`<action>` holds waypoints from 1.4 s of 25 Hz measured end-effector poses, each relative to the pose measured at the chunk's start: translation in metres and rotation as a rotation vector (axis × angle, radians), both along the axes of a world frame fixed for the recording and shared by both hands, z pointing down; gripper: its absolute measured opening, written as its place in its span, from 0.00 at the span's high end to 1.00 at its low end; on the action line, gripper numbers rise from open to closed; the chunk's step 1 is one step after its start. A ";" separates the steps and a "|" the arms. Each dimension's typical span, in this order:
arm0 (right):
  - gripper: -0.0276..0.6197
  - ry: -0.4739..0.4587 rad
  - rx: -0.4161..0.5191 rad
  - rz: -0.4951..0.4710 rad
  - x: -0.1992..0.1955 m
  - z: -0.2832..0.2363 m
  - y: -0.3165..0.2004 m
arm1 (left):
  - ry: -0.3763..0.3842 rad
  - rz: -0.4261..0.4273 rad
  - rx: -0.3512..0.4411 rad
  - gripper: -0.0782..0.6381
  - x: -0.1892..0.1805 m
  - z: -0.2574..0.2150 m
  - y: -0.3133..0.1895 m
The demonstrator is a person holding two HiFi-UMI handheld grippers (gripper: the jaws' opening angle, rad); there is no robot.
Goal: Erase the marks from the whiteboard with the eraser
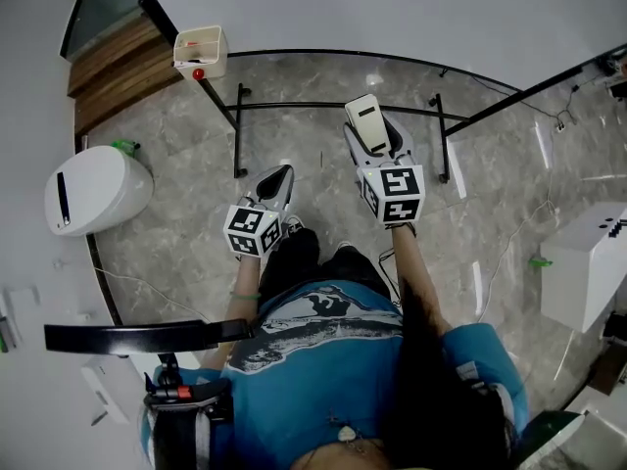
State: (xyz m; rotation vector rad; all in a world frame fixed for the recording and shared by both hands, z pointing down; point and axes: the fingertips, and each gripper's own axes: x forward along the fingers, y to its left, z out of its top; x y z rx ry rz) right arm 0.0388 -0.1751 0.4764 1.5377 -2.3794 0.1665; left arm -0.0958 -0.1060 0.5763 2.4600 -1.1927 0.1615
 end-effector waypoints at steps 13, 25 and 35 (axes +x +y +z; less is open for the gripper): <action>0.55 -0.013 -0.055 0.005 0.091 0.021 0.128 | -0.008 0.027 0.077 0.88 0.107 -0.040 0.093; 0.55 -0.113 -0.121 -0.100 0.132 0.050 0.284 | -0.087 0.003 0.066 0.88 0.181 -0.035 0.240; 0.55 -0.133 -0.136 -0.128 0.107 0.053 0.321 | -0.098 -0.017 0.084 0.88 0.159 -0.039 0.277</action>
